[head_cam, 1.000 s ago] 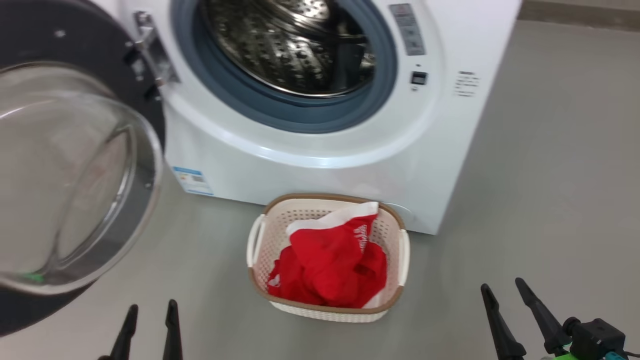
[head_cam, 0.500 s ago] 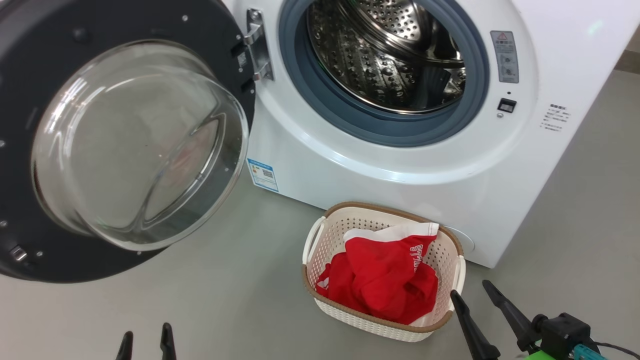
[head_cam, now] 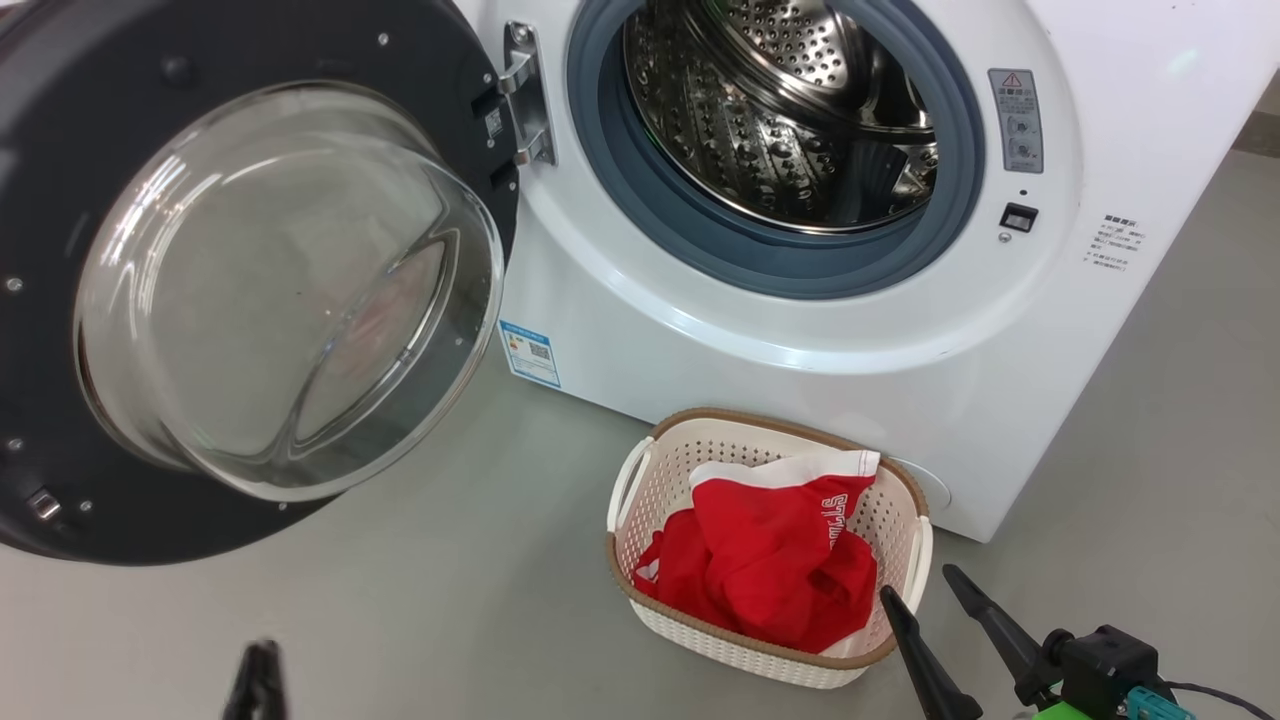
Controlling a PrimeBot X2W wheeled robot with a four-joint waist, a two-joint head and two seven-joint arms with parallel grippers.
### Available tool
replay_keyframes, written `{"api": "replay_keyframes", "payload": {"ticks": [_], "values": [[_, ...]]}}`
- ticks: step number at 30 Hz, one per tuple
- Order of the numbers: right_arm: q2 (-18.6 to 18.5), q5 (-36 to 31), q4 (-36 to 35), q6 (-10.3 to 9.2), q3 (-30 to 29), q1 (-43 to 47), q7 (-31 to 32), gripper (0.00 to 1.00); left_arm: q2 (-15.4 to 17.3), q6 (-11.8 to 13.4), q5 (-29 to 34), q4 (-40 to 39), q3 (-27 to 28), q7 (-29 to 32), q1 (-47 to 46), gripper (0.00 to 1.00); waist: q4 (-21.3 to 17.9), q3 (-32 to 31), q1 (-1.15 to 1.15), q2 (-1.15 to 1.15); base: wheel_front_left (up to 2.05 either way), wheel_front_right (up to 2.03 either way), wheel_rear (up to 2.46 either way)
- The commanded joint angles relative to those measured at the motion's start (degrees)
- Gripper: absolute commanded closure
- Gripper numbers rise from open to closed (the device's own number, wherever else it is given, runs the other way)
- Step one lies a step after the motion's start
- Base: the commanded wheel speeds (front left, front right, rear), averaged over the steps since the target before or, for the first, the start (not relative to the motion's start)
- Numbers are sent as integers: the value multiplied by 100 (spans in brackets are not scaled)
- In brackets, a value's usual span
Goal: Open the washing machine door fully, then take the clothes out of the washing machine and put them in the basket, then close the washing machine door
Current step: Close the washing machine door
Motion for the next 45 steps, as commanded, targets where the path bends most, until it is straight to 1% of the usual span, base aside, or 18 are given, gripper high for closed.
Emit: {"api": "replay_keyframes", "payload": {"ticks": [1, 3, 6, 9, 12, 14, 19, 21, 24, 28, 30, 32, 36, 38, 41, 45], "values": [[-29, 27, -133, 36, 68, -127, -37, 0, 42, -98, -47, -253, 310, -29, -327, 100, -19, -14, 0, 0, 0, 0, 0], [22, 18, -156, 36, -4, -73, -37, 0, 42, -229, -11, -441, 557, -29, -509, 100, -42, -38, 0, 0, 0, 0, 0], [121, -7, -205, 36, -168, 29, -37, 0, 77, -488, 303, -832, 1070, -29, -901, 100, -65, -75, 0, 0, 0, 0, 0], [199, -52, -254, 36, -283, 123, -37, 0, 368, -709, 516, -1182, 1582, -29, -1506, 100, -73, -66, 0, 0, 0, 0, 0], [253, -90, -296, 36, -389, 181, -37, 0, 810, -852, 520, -1313, 2017, -29, -2254, 100, -74, -36, 0, 0, 0, 0, 0], [292, -118, -330, 36, -476, 206, -37, 0, 1179, -913, 453, -1196, 2232, -29, -2771, 100, -79, -6, 0, 0, 0, 0, 0], [328, -192, -419, 36, -601, 134, -37, 0, 1959, -967, -73, -580, 2685, -29, -3871, 100, -202, 217, 0, 0, 0, 0, 0], [322, -218, -437, 36, -623, 97, -37, 0, 2254, -970, -330, -128, 2756, -29, -4245, 100, -238, 317, 0, 0, 0, 0, 0], [316, -245, -451, 36, -670, 40, -37, 0, 2674, -972, -863, 860, 2629, -21, -4658, 100, -280, 453, 0, 0, 0, 0, 0], [296, -266, -468, 36, -716, -26, -37, 0, 3070, -973, -1807, 2285, 2417, 545, -5205, 100, -297, 589, 0, 0, 0, 0, 0], [281, -280, -483, 36, -716, -80, -37, 0, 3215, -973, -2294, 2899, 2326, 1069, -5449, 100, -316, 672, 0, 0, 0, 0, 0], [264, -290, -492, 36, -727, -144, -37, 0, 3389, -973, -2582, 3460, 2314, 1408, -5630, 100, -336, 740, 0, 0, 0, 0, 0], [247, -311, -506, 36, -725, -218, -37, 0, 3608, -974, -3153, 4374, 2268, 2379, -5888, 100, -382, 843, 0, 0, 0, 0, 0], [247, -319, -515, 36, -742, -228, -37, 0, 3679, -974, -3330, 4660, 2194, 2829, -5944, 100, -386, 887, 0, 0, 0, 0, 0], [255, -328, -515, 36, -753, -224, -37, 0, 3737, -974, -3505, 4940, 2118, 3230, -5967, 100, -393, 927, 0, 0, 0, 0, 0], [281, -343, -503, 36, -724, -220, -37, 0, 3745, -974, -3670, 4995, 1873, 3773, -5841, 100, -409, 937, 0, 0, 0, 0, 0]]}}
